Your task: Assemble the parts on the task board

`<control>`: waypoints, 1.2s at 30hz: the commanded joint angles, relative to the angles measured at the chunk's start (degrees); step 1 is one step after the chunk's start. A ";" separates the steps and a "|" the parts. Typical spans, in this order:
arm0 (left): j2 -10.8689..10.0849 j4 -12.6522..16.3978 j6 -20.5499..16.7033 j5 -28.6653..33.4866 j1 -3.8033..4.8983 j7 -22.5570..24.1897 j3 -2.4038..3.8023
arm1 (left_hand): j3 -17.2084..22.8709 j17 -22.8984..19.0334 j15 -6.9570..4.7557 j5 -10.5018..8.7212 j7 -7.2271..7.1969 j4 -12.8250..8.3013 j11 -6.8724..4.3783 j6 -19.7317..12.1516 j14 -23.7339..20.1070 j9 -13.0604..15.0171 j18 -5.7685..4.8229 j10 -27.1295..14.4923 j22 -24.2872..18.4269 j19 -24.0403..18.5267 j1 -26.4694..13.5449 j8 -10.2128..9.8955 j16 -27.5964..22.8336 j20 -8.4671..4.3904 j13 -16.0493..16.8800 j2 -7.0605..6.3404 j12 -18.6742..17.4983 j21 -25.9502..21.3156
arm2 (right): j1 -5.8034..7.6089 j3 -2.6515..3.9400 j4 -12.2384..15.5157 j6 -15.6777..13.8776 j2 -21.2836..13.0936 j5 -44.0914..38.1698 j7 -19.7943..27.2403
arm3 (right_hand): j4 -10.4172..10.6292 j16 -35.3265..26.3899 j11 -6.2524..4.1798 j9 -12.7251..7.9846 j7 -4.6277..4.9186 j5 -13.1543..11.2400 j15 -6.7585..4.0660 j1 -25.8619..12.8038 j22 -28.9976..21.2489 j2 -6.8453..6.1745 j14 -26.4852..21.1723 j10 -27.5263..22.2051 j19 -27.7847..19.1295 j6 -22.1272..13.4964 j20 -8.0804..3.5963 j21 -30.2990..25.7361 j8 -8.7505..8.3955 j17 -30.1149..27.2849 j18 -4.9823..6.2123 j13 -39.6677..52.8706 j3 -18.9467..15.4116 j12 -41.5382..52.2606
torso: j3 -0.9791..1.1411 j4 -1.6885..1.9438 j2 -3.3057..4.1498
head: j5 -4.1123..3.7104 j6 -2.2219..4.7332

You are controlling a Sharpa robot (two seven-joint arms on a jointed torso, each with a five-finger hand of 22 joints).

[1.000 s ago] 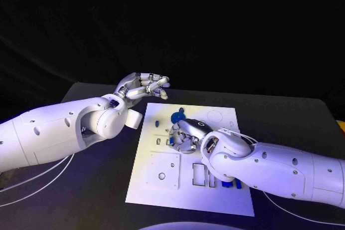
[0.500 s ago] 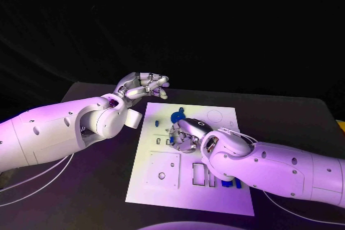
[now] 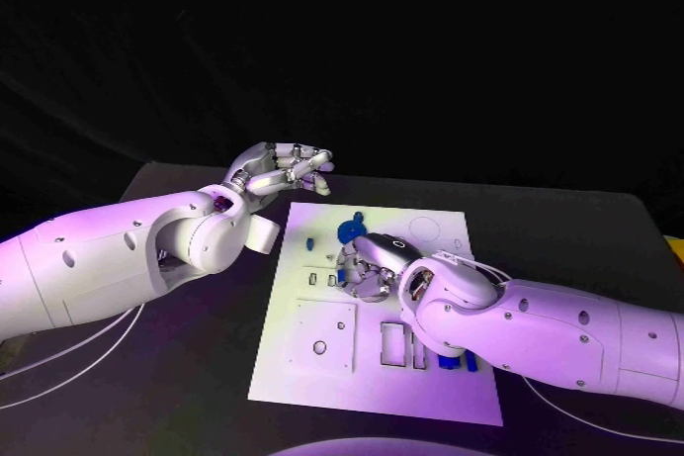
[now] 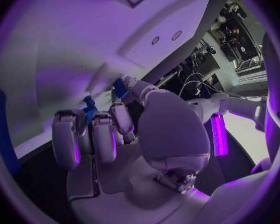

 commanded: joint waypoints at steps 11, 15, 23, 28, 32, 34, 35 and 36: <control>-0.05 0.05 0.88 0.17 0.04 0.27 0.04 | -0.43 0.09 0.07 -0.37 0.19 0.05 0.18 0.34 -0.46 0.09 0.60 0.18 0.08 -0.34 0.05 -0.06 0.31 0.07 0.05 0.63 0.21 0.33 | -0.23 -0.21 -0.09 1.53 -0.12 -0.92 -0.17 | 0.13 0.09 0.53 -0.31 0.34 -2.10 0.71 -0.84 9.59 -1.39 4.97 -0.70 1.37 -1.00 0.51 -0.54 -0.57 10.94 0.07 -0.34 -0.45 -0.55 | -0.03 0.01 0.02 | -0.08 -0.10; -0.09 0.03 0.87 0.17 0.04 0.25 0.04 | -0.43 0.09 0.07 -0.37 0.19 0.05 0.18 0.34 -0.46 0.09 0.60 0.18 0.08 -0.34 0.05 -0.06 0.31 0.07 0.05 0.63 0.21 0.33 | -0.23 -0.21 -0.11 1.38 -0.14 -0.93 -0.11 | 0.52 0.02 0.91 -0.67 0.79 -3.04 1.01 -1.39 9.42 -2.00 4.92 -1.72 1.20 -2.28 0.76 -0.79 -1.13 10.75 0.14 -1.30 -0.97 -1.29 | -0.04 0.00 0.01 | -0.12 -0.10; -0.08 -0.04 0.92 0.17 0.04 0.21 0.04 | -0.43 0.09 0.07 -0.37 0.19 0.05 0.18 0.34 -0.46 0.09 0.60 0.18 0.08 -0.34 0.05 -0.06 0.31 0.07 0.05 0.63 0.21 0.33 | -0.23 -0.22 -0.13 0.66 -0.13 -0.94 0.40 | 1.51 -0.02 1.52 -1.16 1.38 -3.29 1.57 -2.59 9.26 -3.23 4.88 -2.40 1.03 -3.99 1.28 -1.08 -1.85 10.64 0.20 -1.77 -2.60 -1.62 | -0.04 0.00 0.00 | -0.16 -0.06; -0.05 -0.12 0.98 0.17 0.03 0.16 0.03 | -0.49 0.13 0.08 -0.37 0.20 0.06 0.19 0.33 -0.53 0.09 0.60 0.10 0.12 -0.39 0.07 -0.09 0.38 0.09 0.04 0.66 0.18 0.40 | -0.23 -0.23 -0.09 -0.39 -0.12 -0.94 0.81 | 2.90 0.00 1.67 -1.41 1.51 -3.43 1.70 -3.86 9.31 -4.30 4.88 -2.41 1.03 -5.16 1.45 -1.12 -2.36 10.68 0.20 -1.68 -5.39 -1.45 | -0.01 -0.02 0.02 | -0.25 0.11; -0.07 -0.17 1.02 0.17 0.03 0.13 0.03 | -0.49 0.13 0.08 -0.37 0.20 0.06 0.19 0.33 -0.53 0.09 0.60 0.10 0.12 -0.39 0.07 -0.09 0.38 0.09 0.04 0.66 0.18 0.40 | -0.23 -0.23 0.04 -1.68 -0.20 -0.88 1.16 | 4.27 -0.02 2.01 -1.78 1.93 -3.42 1.99 -4.32 9.27 -4.66 4.85 -2.49 0.96 -6.67 1.66 -1.25 -3.31 10.61 0.23 -1.64 -7.91 -1.36 | 0.00 -0.04 0.01 | -0.28 0.21; -0.08 -0.21 1.04 0.17 0.03 0.11 0.03 | -0.51 0.14 0.09 -0.37 0.20 0.07 0.20 0.33 -0.55 0.09 0.60 0.10 0.13 -0.41 0.07 -0.10 0.40 0.09 0.04 0.67 0.18 0.41 | -0.23 -0.24 0.18 -2.41 -0.30 -0.85 1.38 | 4.82 -0.01 2.21 -1.93 2.12 -3.43 2.15 -4.26 9.26 -4.69 4.85 -2.55 0.94 -7.21 1.79 -1.29 -3.72 10.64 0.23 -1.67 -8.98 -1.34 | 0.00 -0.02 0.01 | -0.31 0.21; -0.07 -0.23 1.04 0.17 0.03 0.10 0.03 | -0.51 0.14 0.09 -0.37 0.19 0.07 0.19 0.33 -0.56 0.09 0.60 0.10 0.13 -0.42 0.08 -0.10 0.41 0.10 0.04 0.67 0.18 0.42 | -0.23 -0.24 0.26 -2.83 -0.37 -0.82 1.50 | 5.15 -0.03 2.31 -2.00 2.22 -3.43 2.24 -4.17 9.27 -4.73 4.83 -2.68 0.94 -7.43 1.88 -1.30 -3.92 10.57 0.23 -1.76 -9.67 -1.39 | 0.00 -0.01 -0.01 | -0.32 0.21; -0.07 -0.28 1.05 0.15 0.03 0.08 0.03 | -0.52 0.15 0.09 -0.37 0.18 0.07 0.19 0.33 -0.56 0.09 0.60 0.10 0.13 -0.42 0.08 -0.10 0.41 0.10 0.04 0.67 0.19 0.42 | -0.23 -0.24 0.39 -3.48 -0.47 -0.77 1.69 | 5.64 -0.02 2.48 -2.15 2.42 -3.43 2.37 -4.06 9.30 -4.68 4.84 -2.72 0.96 -8.00 2.00 -1.29 -4.34 10.59 0.23 -1.76 -10.61 -1.36 | 0.00 -0.02 -0.02 | -0.33 0.20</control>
